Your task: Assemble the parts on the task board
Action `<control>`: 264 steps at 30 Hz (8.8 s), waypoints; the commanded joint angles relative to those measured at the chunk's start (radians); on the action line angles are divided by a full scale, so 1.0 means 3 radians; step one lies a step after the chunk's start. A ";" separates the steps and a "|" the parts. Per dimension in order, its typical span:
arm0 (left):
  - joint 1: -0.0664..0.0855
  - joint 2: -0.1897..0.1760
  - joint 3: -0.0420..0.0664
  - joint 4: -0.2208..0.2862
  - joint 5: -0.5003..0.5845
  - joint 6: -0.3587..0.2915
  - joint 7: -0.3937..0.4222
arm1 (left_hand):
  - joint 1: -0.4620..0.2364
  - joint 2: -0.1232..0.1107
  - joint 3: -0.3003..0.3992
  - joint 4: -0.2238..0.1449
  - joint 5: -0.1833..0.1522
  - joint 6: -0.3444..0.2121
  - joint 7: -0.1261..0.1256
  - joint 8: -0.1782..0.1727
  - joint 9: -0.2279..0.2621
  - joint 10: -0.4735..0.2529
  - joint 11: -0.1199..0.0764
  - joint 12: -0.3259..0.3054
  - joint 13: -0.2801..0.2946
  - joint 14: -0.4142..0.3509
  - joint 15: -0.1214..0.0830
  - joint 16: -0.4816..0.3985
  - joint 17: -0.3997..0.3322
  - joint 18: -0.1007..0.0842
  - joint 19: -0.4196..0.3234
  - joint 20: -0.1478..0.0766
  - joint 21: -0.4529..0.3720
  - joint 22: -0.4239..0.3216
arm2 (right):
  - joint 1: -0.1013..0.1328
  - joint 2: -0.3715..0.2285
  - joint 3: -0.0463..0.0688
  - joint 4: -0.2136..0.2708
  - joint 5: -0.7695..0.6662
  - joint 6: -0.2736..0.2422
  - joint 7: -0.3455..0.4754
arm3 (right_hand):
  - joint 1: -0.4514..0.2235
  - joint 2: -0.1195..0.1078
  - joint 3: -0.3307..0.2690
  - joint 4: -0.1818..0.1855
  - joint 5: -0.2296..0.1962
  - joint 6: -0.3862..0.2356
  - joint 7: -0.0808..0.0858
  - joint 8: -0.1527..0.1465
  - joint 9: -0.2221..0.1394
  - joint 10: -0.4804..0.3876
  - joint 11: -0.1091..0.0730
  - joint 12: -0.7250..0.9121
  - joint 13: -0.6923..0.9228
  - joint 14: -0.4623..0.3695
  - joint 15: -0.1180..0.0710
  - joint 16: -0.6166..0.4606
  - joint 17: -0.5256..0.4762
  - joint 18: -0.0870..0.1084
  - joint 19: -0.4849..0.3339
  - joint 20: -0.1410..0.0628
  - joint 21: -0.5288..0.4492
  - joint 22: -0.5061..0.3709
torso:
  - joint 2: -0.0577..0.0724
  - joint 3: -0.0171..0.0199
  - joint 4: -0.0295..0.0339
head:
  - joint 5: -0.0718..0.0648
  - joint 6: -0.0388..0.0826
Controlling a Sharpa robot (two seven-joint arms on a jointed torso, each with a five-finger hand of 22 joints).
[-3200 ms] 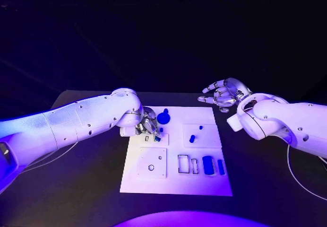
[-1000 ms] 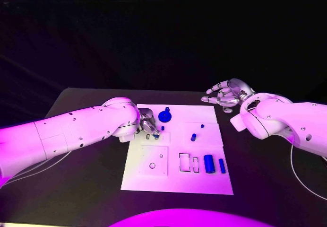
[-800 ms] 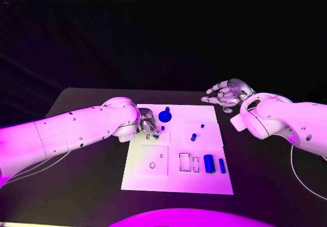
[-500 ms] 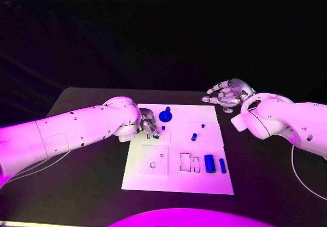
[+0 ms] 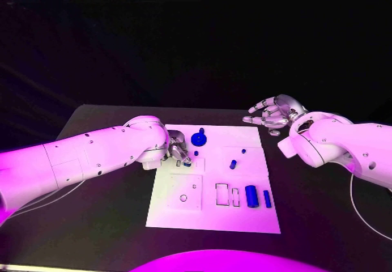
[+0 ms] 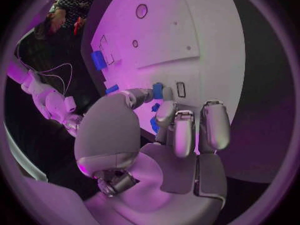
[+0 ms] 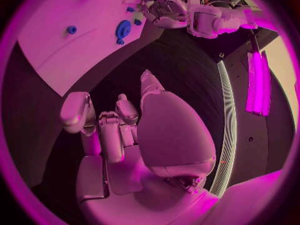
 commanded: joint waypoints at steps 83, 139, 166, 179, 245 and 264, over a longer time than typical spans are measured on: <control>-0.0017 0.0122 -0.0013 -0.0170 0.0147 0.0208 -0.0188 | -0.0479 0.0152 -0.0527 -0.0182 -0.0030 0.0196 -0.0109 -0.0078 0.0170 0.0112 -0.0056 0.0106 0.0188 0.0338 -0.0065 0.0029 0.0828 -0.0048 0.0061 -0.0051 -0.0003 0.0035 | -0.0013 -0.0012 0.0001 0.0008 -0.0024 -0.0014 0.0050 | -0.0070 0.0011 -0.0029 -0.0001 -0.0018 -0.0026 -0.0001 0.0037 -0.0012 -0.0003 -0.0004 0.0001 -0.0014 0.0223 -0.0011 -0.0015 0.0356 0.0048 -0.0020 0.0003 -0.0027 -0.0014 | 0.0000 0.0000 0.0002 | -0.0038 -0.0017; 0.0007 -0.0130 0.0275 0.0068 0.0461 -0.0105 -0.0069 | -0.0348 0.0264 -0.1377 0.0138 -0.0637 -0.0171 0.0080 -0.0489 0.0061 -0.0235 0.0104 -0.0268 -0.0351 0.0307 0.0055 -0.0024 0.0717 -0.0027 -0.0007 0.0048 -0.0077 -0.0073 | -0.0034 -0.0006 0.0001 -0.0053 -0.0012 -0.0001 0.0061 | -0.0110 0.0016 -0.0047 0.0003 -0.0018 -0.0038 -0.0001 0.0053 -0.0017 -0.0005 -0.0003 0.0002 -0.0025 0.0224 -0.0011 -0.0015 0.0359 0.0051 -0.0023 0.0002 -0.0044 -0.0024 | -0.0012 0.0001 -0.0003 | -0.0022 0.0136; 0.0187 0.0251 0.0300 -0.0875 0.0131 0.0191 0.0038 | -0.0147 0.0338 -0.1499 0.0138 -0.0622 -0.0363 0.0216 -0.0769 -0.0174 -0.0569 0.0230 -0.0596 -0.0845 0.0277 0.0172 -0.0061 0.0640 0.0015 -0.0127 0.0163 -0.0173 -0.0250 | -0.0036 0.0004 0.0000 -0.0060 -0.0013 0.0009 0.0054 | -0.0114 0.0019 -0.0048 0.0002 -0.0017 -0.0039 -0.0001 0.0056 -0.0018 0.0003 -0.0003 0.0009 -0.0018 0.0224 -0.0011 -0.0015 0.0359 0.0049 -0.0020 0.0002 -0.0039 -0.0020 | 0.0018 -0.0008 -0.0008 | -0.0017 0.0098; 0.0188 0.0398 0.0220 -0.1121 0.0139 0.0253 0.0075 | -0.0129 0.0354 -0.1503 0.0136 -0.0627 -0.0334 0.0210 -0.0762 -0.0184 -0.0572 0.0226 -0.0594 -0.0849 0.0277 0.0171 -0.0061 0.0639 0.0016 -0.0127 0.0166 -0.0172 -0.0249 | -0.0036 0.0009 0.0000 -0.0050 -0.0017 0.0012 0.0056 | -0.0119 0.0024 -0.0049 0.0000 -0.0017 -0.0041 -0.0001 0.0063 -0.0020 0.0000 -0.0004 0.0007 -0.0025 0.0224 -0.0011 -0.0016 0.0357 0.0050 -0.0021 0.0002 -0.0046 -0.0024 | 0.0015 -0.0004 -0.0007 | -0.0031 0.0074; 0.0174 0.0560 0.0148 -0.1349 0.0268 0.0322 0.0190 | 0.0579 0.0628 -0.1108 0.0067 -0.0639 -0.0077 0.0081 -0.0566 -0.0192 -0.0488 0.0109 -0.0517 -0.0831 0.0288 0.0073 -0.0042 0.0672 0.0010 -0.0113 0.0087 -0.0154 -0.0203 | -0.0036 0.0025 0.0000 -0.0049 -0.0018 0.0025 0.0050 | -0.0140 0.0062 -0.0044 0.0000 -0.0016 -0.0047 -0.0002 0.0085 -0.0026 0.0009 -0.0005 0.0019 -0.0023 0.0225 -0.0012 -0.0017 0.0356 0.0052 -0.0022 0.0001 -0.0059 -0.0031 | 0.0010 0.0000 -0.0005 | -0.0042 0.0047; 0.0175 0.0360 0.0146 -0.1138 0.0750 0.0125 0.0186 | 0.0448 0.0354 0.0150 -0.0283 -0.0618 -0.0182 0.0077 -0.0234 0.0059 -0.0422 0.0099 -0.0502 -0.0852 0.0280 0.0065 -0.0055 0.0645 0.0009 -0.0116 0.0076 -0.0155 -0.0196 | -0.0036 0.0013 0.0000 -0.0054 -0.0021 0.0053 0.0003 | -0.0129 0.0078 -0.0035 -0.0007 -0.0016 -0.0050 -0.0003 0.0094 -0.0029 0.0007 -0.0006 0.0019 -0.0029 0.0225 -0.0013 -0.0018 0.0354 0.0053 -0.0020 0.0000 -0.0062 -0.0031 | 0.0003 -0.0002 0.0000 | -0.0039 0.0043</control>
